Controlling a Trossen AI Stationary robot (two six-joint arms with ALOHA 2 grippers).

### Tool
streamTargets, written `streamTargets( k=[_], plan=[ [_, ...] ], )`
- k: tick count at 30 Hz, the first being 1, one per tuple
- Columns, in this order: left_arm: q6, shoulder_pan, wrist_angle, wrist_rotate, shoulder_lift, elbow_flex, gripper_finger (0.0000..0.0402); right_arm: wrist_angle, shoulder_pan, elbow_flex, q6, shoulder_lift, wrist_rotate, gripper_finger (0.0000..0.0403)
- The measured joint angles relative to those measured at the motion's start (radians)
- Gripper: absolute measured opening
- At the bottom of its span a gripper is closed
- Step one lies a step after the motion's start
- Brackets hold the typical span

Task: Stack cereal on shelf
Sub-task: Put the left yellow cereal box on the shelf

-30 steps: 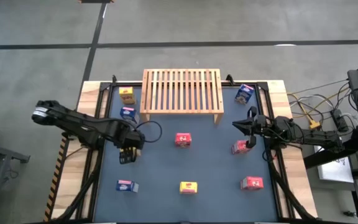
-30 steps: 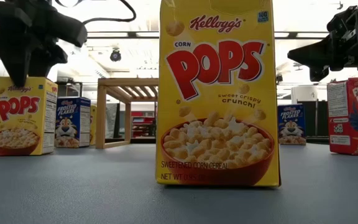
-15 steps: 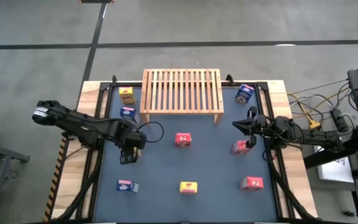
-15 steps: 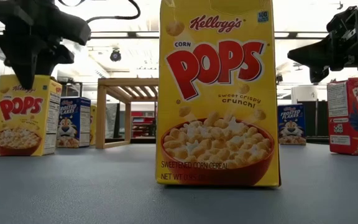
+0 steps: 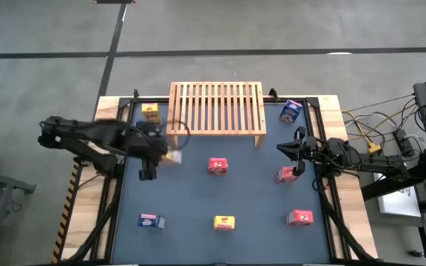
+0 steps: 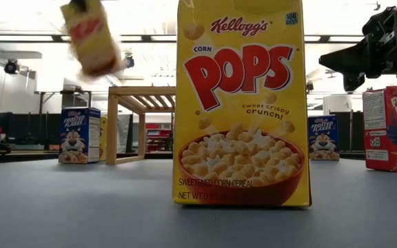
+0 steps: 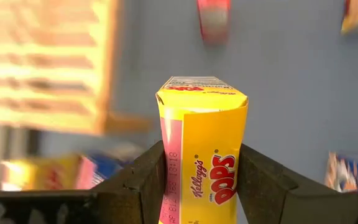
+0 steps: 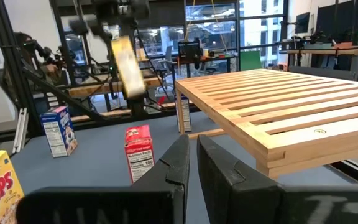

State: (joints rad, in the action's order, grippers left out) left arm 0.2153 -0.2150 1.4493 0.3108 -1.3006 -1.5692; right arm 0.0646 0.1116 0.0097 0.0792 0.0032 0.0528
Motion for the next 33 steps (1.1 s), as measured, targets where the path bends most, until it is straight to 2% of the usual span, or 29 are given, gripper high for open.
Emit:
streamTargets(
  k=[6,12,15,19,26,28,33],
  plan=[
    [-0.186,0.058,-0.007,0.104,-0.008,-0.296,0.0152,0.000,0.000,0.000,0.000,0.000,0.000,0.0022],
    [-0.412,0.248,-0.019,0.099,-0.081,-0.546,0.0152,0.027,0.000,0.000,-0.002,0.000,0.000,0.0022],
    [-0.509,0.384,-0.020,0.007,-0.149,-0.656,0.0152,0.050,0.000,0.000,-0.003,0.000,0.000,0.0022],
    [-0.586,0.567,0.011,-0.189,-0.278,-0.785,0.0152,0.092,0.000,0.000,-0.033,0.000,0.000,0.0022],
    [-0.727,0.783,0.075,-0.248,-0.426,-0.750,0.0152,0.097,0.000,0.000,-0.037,0.000,0.000,0.0022],
    [-0.751,0.820,0.098,-0.250,-0.472,-0.764,0.0152,0.098,0.000,0.000,-0.037,0.000,0.001,0.0022],
    [-0.773,0.873,0.019,-0.321,-0.521,-0.773,0.0152,0.098,0.000,0.000,-0.037,0.000,0.000,0.0022]
  ],
)
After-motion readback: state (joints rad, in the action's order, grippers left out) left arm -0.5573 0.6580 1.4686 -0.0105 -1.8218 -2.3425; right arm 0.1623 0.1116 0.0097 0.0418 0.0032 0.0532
